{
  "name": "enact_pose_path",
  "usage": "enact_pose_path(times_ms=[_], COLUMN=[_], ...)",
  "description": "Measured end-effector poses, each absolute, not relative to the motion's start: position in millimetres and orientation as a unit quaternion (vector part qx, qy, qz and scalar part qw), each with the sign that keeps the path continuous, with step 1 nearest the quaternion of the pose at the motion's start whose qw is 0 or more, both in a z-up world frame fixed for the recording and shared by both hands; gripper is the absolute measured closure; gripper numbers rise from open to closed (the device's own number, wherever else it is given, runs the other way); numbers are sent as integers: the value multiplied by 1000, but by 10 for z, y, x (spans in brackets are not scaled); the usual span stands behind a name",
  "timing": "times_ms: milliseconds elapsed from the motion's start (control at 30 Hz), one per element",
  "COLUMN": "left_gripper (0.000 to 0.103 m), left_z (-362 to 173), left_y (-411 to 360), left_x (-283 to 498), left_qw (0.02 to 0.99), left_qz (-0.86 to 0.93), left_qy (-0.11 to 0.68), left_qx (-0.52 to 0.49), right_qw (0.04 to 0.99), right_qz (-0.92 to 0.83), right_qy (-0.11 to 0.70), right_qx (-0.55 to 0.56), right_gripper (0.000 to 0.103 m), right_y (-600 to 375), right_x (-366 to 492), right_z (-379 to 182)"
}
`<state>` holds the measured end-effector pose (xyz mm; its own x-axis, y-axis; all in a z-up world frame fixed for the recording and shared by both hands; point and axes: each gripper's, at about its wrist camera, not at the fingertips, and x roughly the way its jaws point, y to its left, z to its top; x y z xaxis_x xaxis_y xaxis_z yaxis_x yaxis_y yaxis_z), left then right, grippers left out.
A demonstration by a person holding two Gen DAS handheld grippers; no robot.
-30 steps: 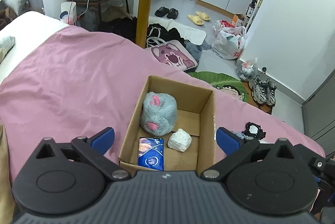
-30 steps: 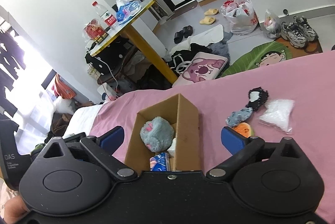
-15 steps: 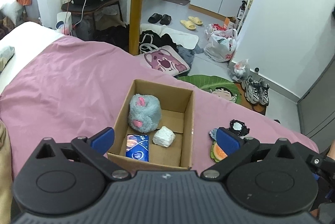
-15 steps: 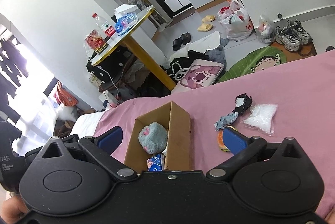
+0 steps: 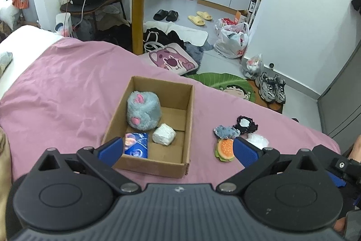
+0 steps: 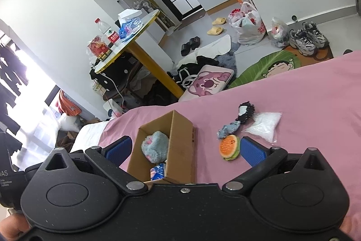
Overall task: Organize soft objects
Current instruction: 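Raise both open grippers away from the box toward the burger plush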
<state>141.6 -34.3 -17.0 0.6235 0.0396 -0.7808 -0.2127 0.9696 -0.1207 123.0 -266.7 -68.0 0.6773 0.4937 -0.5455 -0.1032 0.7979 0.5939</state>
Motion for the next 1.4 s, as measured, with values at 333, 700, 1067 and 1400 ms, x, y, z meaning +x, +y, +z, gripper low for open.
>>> enact_pose_path(times_ms=[333, 700, 1067, 1400], left_gripper=[1, 1, 3, 12], left_z=[-249, -408, -760, -1246], left_y=[-535, -816, -1057, -1141], left_x=[1458, 1638, 1888, 2197], left_qw=[895, 894, 884, 859], left_qz=[48, 13, -3, -1], left_qy=[430, 432, 451, 490], left_qx=[-111, -118, -124, -147], right_qw=[885, 878, 869, 854], right_qz=[150, 115, 77, 50], right_qy=[365, 378, 392, 400], right_qx=[246, 269, 293, 329], right_gripper=[0, 0, 1, 1], right_y=[-2815, -2973, -3160, -3263], right_x=[1194, 1297, 1384, 1507], right_z=[-731, -960, -1217, -1446])
